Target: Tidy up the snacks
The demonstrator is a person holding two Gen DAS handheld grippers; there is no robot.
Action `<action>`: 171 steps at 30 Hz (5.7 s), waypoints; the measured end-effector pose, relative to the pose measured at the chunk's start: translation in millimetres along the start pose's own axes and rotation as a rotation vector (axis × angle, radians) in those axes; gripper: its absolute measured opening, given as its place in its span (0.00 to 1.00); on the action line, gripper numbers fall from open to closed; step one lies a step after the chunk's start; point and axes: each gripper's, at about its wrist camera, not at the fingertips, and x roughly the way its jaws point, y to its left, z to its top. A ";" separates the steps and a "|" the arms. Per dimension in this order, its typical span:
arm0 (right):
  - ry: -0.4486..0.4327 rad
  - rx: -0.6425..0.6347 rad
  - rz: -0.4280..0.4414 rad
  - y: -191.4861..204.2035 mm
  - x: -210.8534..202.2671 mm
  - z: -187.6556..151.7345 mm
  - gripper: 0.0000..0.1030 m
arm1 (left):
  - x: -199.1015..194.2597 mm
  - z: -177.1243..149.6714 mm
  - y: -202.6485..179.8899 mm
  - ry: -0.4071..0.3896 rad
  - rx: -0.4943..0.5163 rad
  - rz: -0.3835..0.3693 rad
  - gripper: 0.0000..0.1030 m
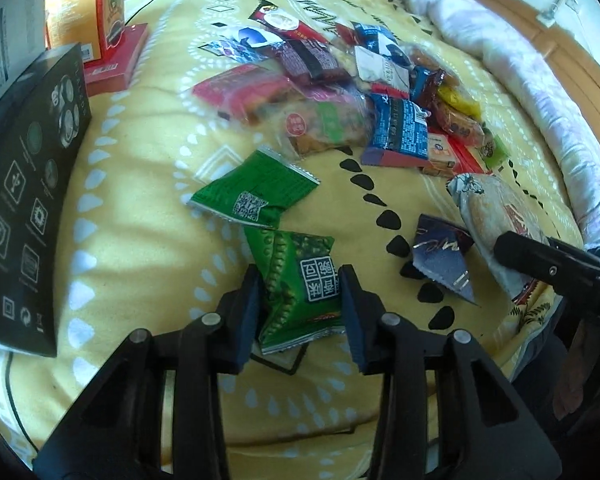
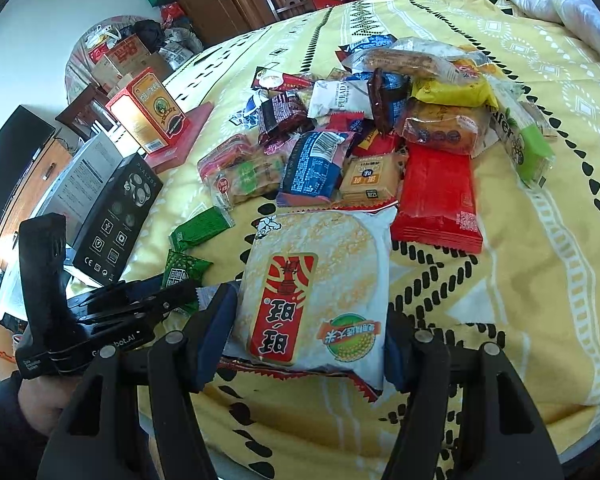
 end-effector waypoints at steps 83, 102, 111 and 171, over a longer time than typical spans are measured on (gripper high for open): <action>-0.088 -0.626 0.289 438.0 24.3 88.0 0.63 | -281.4 -35.0 244.1 -0.512 -0.421 0.327 0.34; 0.030 -0.648 0.312 469.9 66.9 71.4 0.63 | -278.0 -37.0 248.2 -0.504 -0.433 0.324 0.34; 0.047 -0.657 0.316 476.1 71.9 67.8 0.63 | -276.4 -36.1 250.9 -0.500 -0.441 0.324 0.34; -0.022 -0.054 0.057 54.0 -85.8 -88.8 0.86 | -219.4 27.1 -46.7 -0.457 0.079 0.167 0.96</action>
